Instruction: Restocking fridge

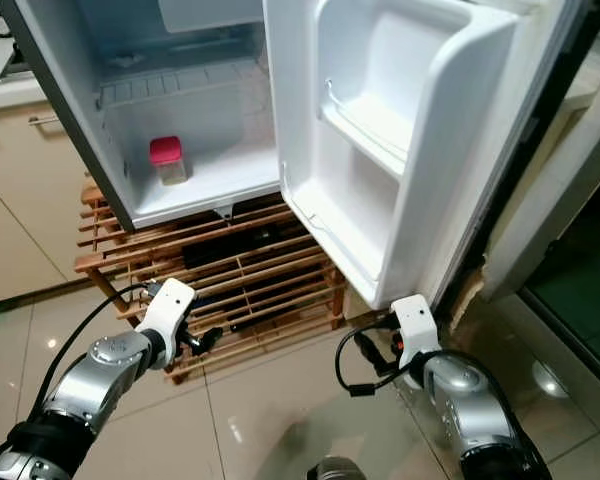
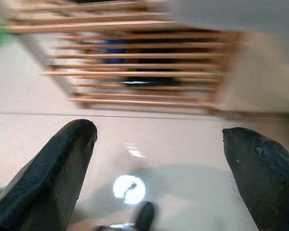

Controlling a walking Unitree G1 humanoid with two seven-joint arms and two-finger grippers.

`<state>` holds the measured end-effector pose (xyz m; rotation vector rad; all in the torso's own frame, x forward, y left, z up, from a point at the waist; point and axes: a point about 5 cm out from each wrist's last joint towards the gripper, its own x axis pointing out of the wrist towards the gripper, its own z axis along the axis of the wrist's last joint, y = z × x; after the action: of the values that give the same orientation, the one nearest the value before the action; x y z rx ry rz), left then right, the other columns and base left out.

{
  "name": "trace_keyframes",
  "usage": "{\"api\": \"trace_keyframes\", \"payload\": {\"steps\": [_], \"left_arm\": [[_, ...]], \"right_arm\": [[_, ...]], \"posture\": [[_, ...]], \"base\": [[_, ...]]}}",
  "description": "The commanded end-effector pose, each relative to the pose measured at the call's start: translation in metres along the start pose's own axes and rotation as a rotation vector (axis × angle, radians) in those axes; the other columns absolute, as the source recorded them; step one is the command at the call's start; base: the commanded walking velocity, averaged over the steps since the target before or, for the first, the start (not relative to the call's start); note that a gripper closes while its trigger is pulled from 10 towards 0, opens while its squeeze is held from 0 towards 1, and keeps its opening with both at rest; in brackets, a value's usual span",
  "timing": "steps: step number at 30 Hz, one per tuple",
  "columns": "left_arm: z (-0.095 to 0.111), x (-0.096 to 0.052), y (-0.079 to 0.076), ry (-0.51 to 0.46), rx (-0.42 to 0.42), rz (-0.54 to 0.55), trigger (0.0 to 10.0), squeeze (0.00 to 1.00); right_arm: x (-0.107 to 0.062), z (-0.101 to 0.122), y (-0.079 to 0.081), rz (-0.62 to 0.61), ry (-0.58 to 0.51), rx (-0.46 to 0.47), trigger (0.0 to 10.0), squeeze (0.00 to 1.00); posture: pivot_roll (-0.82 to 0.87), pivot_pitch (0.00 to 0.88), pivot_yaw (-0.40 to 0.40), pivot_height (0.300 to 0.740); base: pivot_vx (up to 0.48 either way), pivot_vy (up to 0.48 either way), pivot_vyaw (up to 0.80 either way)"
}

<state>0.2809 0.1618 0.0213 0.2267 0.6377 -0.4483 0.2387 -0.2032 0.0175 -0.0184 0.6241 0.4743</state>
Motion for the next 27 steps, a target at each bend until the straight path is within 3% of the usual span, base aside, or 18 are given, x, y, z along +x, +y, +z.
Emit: {"api": "trace_keyframes", "payload": {"steps": [1,3,8,9,11,15,18,19,20,21,23,25,27], "left_arm": [[-0.002,-0.003,0.004,0.010,0.012,0.009,10.0,0.00],[-0.003,-0.004,0.003,0.014,0.013,0.005,10.0,0.00],[-0.012,-0.003,0.001,0.050,0.017,0.001,10.0,0.00],[-0.012,-0.003,0.001,0.050,0.017,0.001,10.0,0.00],[-0.012,-0.003,0.001,0.048,0.016,0.001,10.0,0.00],[-0.012,-0.002,0.000,0.047,0.014,-0.001,10.0,0.00],[-0.013,-0.002,-0.001,0.050,0.014,-0.006,10.0,0.00],[-0.013,-0.001,-0.001,0.051,0.014,-0.006,10.0,0.00],[-0.013,-0.001,-0.001,0.051,0.014,-0.006,10.0,0.00],[-0.013,-0.001,-0.001,0.052,0.014,-0.007,10.0,0.00],[-0.013,-0.001,-0.001,0.052,0.014,-0.007,10.0,0.00],[-0.019,0.000,0.000,0.076,0.015,-0.002,10.0,0.00],[-0.022,0.000,0.002,0.086,0.015,0.002,10.0,0.00]], "right_arm": [[-0.003,0.001,0.011,0.103,-0.003,0.033,10.0,0.00],[-0.006,-0.007,0.011,0.109,0.019,0.050,10.0,0.00],[-0.037,-0.099,-0.003,0.078,0.325,0.126,10.0,0.00],[-0.037,-0.099,-0.003,0.078,0.325,0.126,10.0,0.00],[-0.047,-0.127,-0.003,0.049,0.413,0.148,10.0,0.00],[-0.050,-0.142,-0.003,-0.014,0.473,0.171,10.0,0.00],[-0.066,-0.162,-0.024,-0.289,0.630,0.153,10.0,0.00],[-0.072,-0.163,-0.034,-0.404,0.648,0.146,10.0,0.00],[-0.072,-0.163,-0.034,-0.404,0.648,0.146,10.0,0.00],[-0.080,-0.161,-0.048,-0.529,0.652,0.129,10.0,0.00],[-0.082,-0.160,-0.052,-0.554,0.650,0.123,10.0,0.00],[-0.092,-0.150,-0.073,-0.723,0.636,0.090,10.0,0.00],[-0.092,-0.147,-0.076,-0.743,0.632,0.084,10.0,0.00]], "posture": [[-0.12,0.000,0.043,0.740],[-0.12,0.000,0.043,0.740],[-0.13,0.000,0.041,0.740],[-0.13,0.000,0.041,0.740],[-0.13,0.000,0.044,0.740],[-0.14,0.000,0.043,0.740],[-0.14,0.000,0.045,0.740],[-0.14,0.000,0.046,0.740],[-0.14,0.000,0.046,0.740],[-0.14,0.000,0.046,0.740],[-0.14,0.000,0.046,0.740],[-0.14,0.000,0.049,0.740],[-0.14,0.000,0.049,0.740]], "base": [[0.000,0.000,0.00],[0.000,0.000,0.00],[0.000,0.000,0.00],[0.000,0.000,0.00],[0.000,0.000,0.00],[0.000,0.000,0.00],[0.000,0.000,0.00],[0.000,0.000,0.00],[0.000,0.000,0.00],[0.000,0.000,0.00],[0.000,0.000,0.00],[0.000,0.000,0.00],[0.000,0.000,0.00]]}}
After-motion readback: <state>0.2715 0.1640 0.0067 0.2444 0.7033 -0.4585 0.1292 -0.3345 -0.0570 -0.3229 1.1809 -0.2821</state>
